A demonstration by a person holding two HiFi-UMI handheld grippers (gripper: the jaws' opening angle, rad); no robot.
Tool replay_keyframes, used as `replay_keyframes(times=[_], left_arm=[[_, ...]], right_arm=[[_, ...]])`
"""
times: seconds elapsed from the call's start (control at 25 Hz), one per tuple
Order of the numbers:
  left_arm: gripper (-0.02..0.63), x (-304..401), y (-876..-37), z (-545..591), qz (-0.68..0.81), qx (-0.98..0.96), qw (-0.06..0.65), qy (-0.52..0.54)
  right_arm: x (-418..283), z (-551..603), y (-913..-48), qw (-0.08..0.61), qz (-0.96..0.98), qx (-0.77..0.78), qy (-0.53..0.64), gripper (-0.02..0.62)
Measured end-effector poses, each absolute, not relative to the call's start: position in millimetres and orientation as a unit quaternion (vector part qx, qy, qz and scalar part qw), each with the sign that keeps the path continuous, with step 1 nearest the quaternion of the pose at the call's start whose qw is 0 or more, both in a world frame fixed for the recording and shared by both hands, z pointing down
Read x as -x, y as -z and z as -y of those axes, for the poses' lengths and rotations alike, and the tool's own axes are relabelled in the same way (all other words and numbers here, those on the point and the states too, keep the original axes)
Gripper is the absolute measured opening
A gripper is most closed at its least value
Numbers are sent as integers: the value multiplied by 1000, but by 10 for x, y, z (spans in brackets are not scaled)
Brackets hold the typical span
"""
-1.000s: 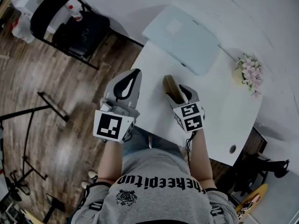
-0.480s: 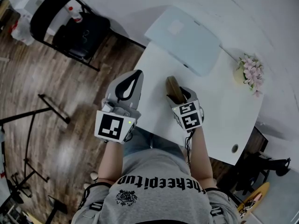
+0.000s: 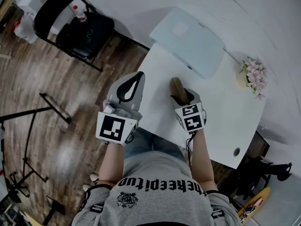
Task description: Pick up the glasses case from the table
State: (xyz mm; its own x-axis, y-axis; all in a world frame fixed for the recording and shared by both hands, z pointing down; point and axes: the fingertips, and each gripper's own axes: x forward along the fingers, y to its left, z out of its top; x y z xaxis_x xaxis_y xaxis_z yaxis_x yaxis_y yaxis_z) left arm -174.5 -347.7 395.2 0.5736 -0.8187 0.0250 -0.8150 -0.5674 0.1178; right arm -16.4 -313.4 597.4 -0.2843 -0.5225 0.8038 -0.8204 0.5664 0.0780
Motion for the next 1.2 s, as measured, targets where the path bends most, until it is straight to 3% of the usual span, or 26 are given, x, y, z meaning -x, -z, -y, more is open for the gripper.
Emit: replay_keyframes(times=[0.6, 1.2], left_arm=[[18, 1375, -3756, 3163, 448, -893, 37, 9], [18, 845, -3494, 2771, 431, -902, 6, 11]], right_arm=[[-46, 3013, -5187, 261, 812, -497, -163, 255], [-495, 2662, -4544, 165, 821, -532, -122, 255]])
